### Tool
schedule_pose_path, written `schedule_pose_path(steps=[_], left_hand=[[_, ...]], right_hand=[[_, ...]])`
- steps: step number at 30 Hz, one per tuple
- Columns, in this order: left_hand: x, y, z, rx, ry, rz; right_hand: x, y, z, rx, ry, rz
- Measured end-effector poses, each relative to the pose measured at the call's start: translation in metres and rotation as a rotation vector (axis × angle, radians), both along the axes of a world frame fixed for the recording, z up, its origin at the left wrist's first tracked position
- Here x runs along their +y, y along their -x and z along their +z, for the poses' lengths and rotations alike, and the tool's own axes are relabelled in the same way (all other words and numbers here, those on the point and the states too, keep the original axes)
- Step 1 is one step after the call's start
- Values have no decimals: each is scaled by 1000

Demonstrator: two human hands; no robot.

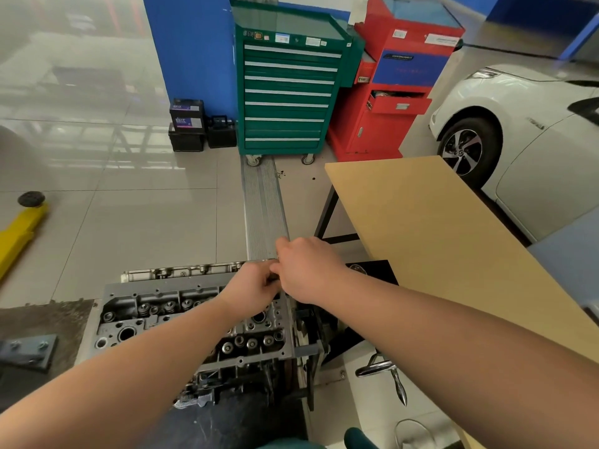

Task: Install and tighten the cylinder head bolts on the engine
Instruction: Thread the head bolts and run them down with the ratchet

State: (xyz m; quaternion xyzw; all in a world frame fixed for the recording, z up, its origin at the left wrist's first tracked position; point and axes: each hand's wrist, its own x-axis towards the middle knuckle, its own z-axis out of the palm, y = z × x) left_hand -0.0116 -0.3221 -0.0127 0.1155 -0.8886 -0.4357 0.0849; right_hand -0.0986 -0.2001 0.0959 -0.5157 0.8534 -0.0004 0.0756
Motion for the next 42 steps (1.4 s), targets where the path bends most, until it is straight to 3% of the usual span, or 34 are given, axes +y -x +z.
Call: schedule_pose_path(steps=[3,12,24,42], left_hand=[[-3,0,3,-55,-1,-32],[-34,0,56,2,-17,-71],[-72,-50,38,-34,-330,16],[-68,-46,20,-11,-470,80]], right_hand=[[-4,-2,1,-22,21,-46],[-18,9,38,-47,258,-25],[-51,-21,17,-125,138,78],[-62,-18,18,-86,154,51]])
